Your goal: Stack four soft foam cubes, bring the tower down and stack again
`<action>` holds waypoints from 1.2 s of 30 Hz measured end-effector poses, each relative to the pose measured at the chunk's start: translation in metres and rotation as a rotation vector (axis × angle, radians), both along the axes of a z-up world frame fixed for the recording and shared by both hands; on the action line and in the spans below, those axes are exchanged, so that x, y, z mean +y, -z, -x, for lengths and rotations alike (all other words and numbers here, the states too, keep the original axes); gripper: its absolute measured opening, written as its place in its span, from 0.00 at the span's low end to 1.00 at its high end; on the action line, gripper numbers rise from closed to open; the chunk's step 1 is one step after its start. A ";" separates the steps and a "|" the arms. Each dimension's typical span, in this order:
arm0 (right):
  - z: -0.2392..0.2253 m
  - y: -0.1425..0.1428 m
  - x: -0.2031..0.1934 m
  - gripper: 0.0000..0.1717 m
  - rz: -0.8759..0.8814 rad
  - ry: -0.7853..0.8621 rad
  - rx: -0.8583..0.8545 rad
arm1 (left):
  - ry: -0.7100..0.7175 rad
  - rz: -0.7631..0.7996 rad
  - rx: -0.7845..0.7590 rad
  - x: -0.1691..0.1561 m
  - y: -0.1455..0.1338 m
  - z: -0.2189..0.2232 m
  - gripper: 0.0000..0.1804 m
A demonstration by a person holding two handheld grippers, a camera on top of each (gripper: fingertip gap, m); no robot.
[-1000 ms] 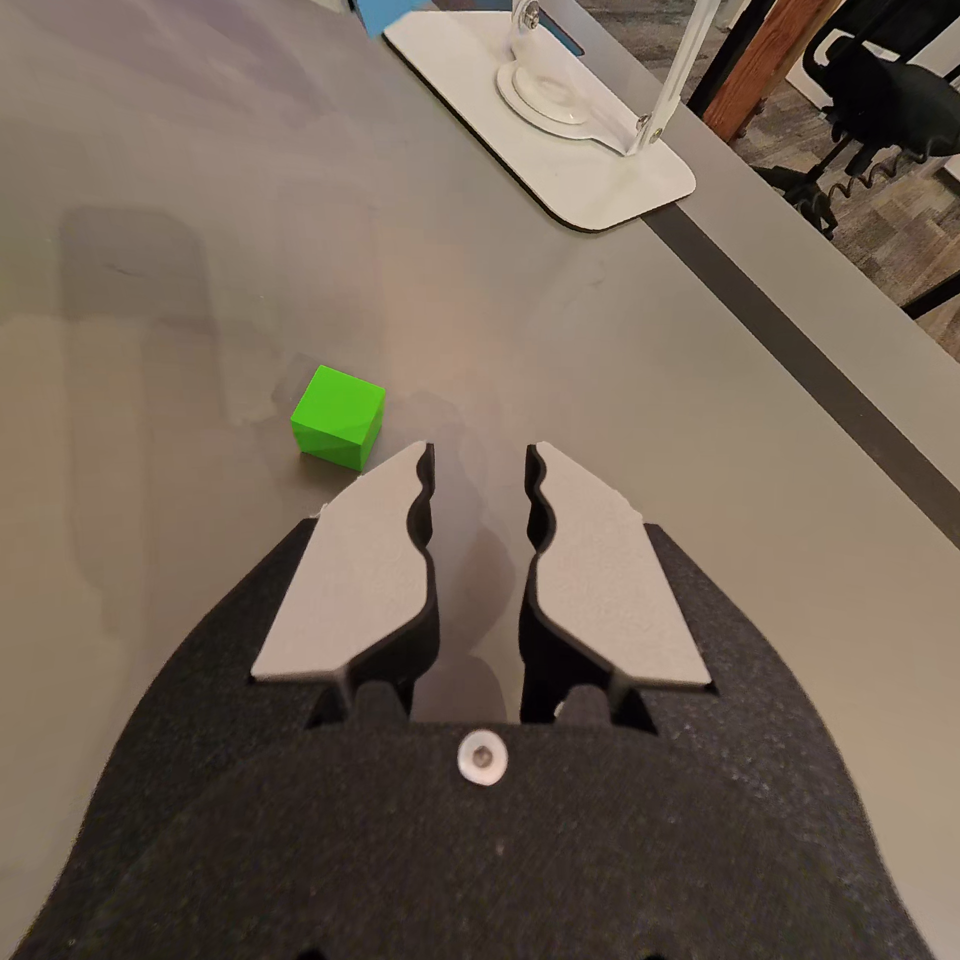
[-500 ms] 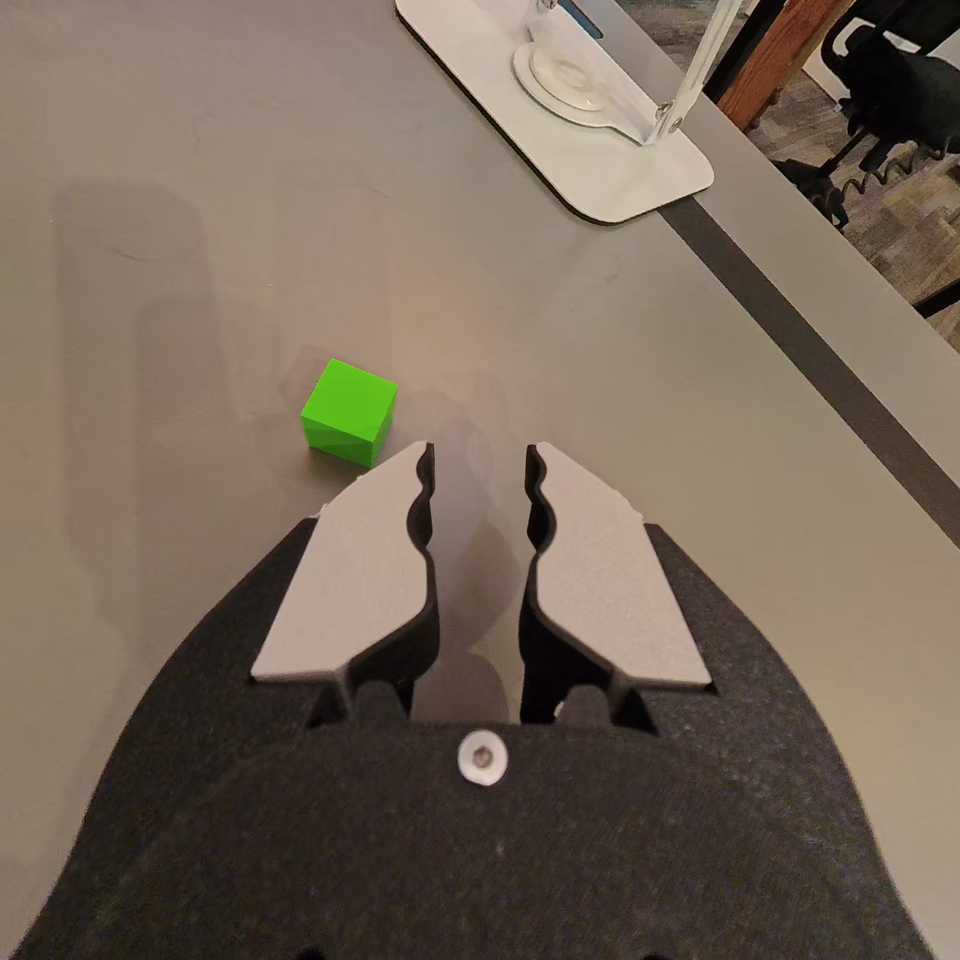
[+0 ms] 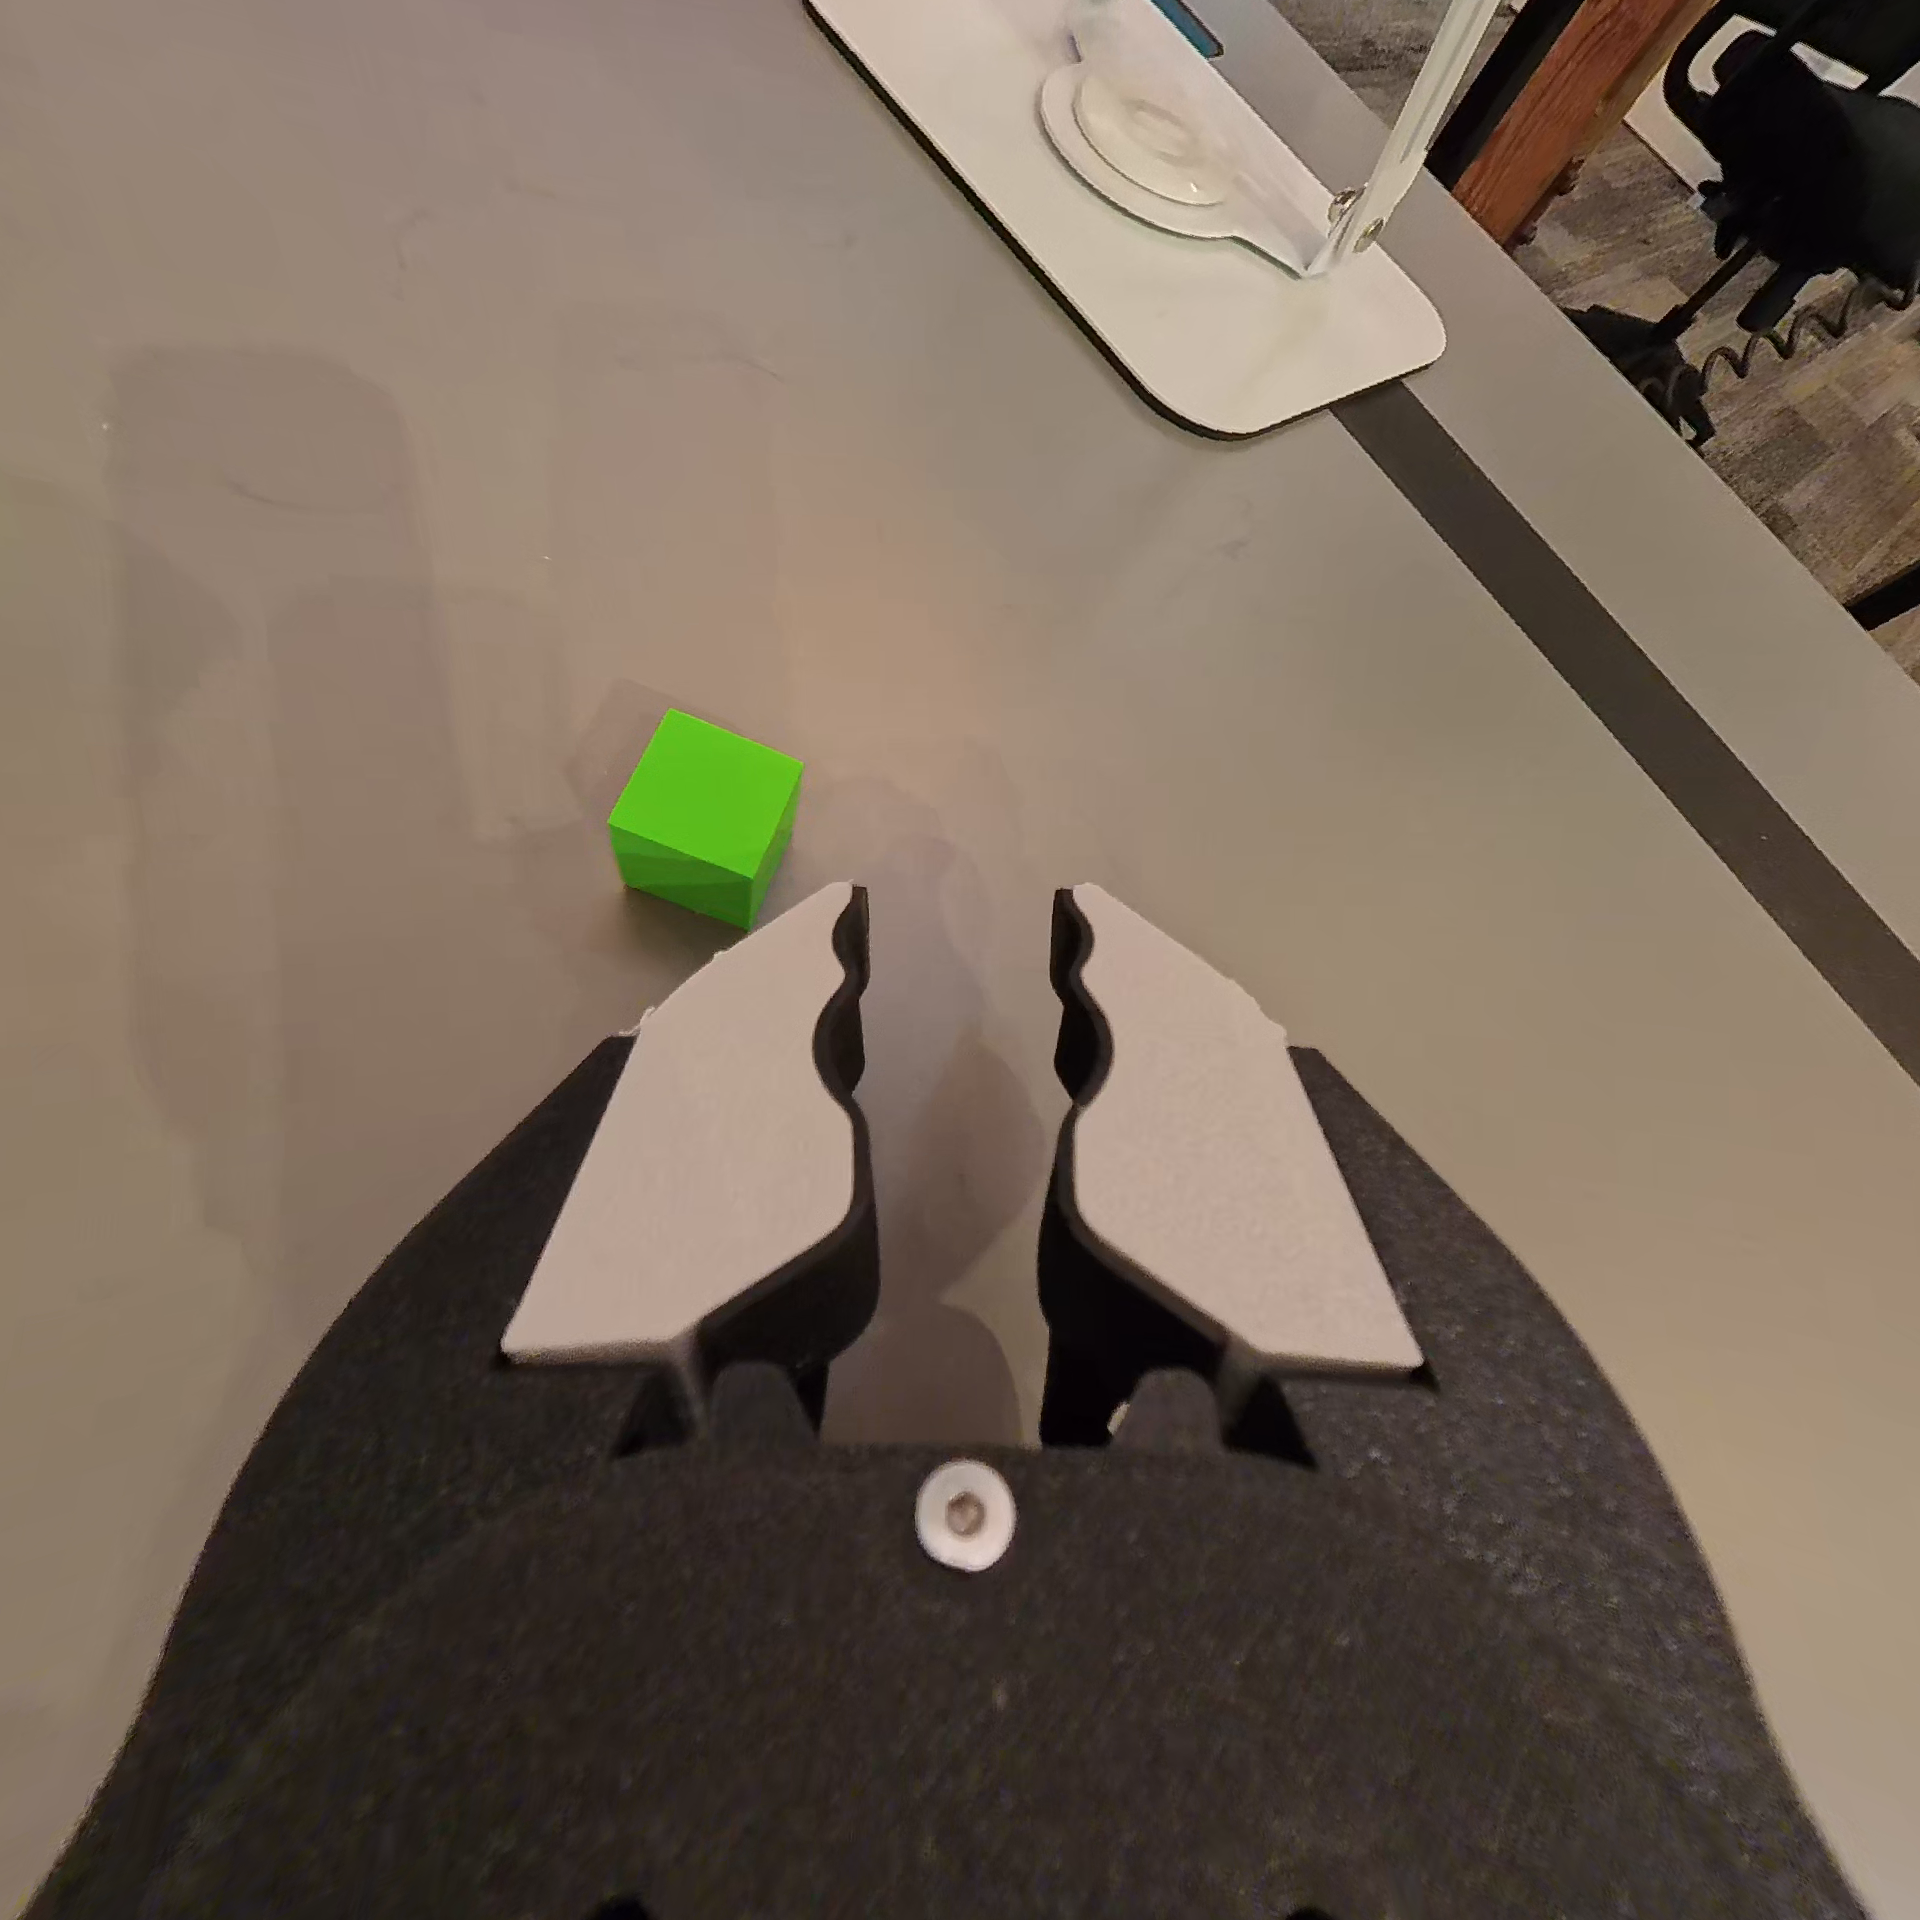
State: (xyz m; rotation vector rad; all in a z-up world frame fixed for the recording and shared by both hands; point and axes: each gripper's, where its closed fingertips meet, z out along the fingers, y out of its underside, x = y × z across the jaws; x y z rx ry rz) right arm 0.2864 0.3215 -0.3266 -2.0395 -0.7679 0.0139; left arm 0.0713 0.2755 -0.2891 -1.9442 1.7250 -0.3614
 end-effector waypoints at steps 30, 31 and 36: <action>0.002 0.002 -0.001 0.19 0.006 -0.007 -0.008 | -0.176 0.036 0.020 0.000 0.009 -0.001 0.19; 0.001 0.002 -0.001 0.19 0.006 -0.007 -0.008 | -0.176 0.037 0.020 0.001 0.010 -0.001 0.20; 0.001 0.001 -0.001 0.19 0.006 -0.005 -0.007 | -0.189 0.041 -0.010 0.003 0.006 0.000 0.27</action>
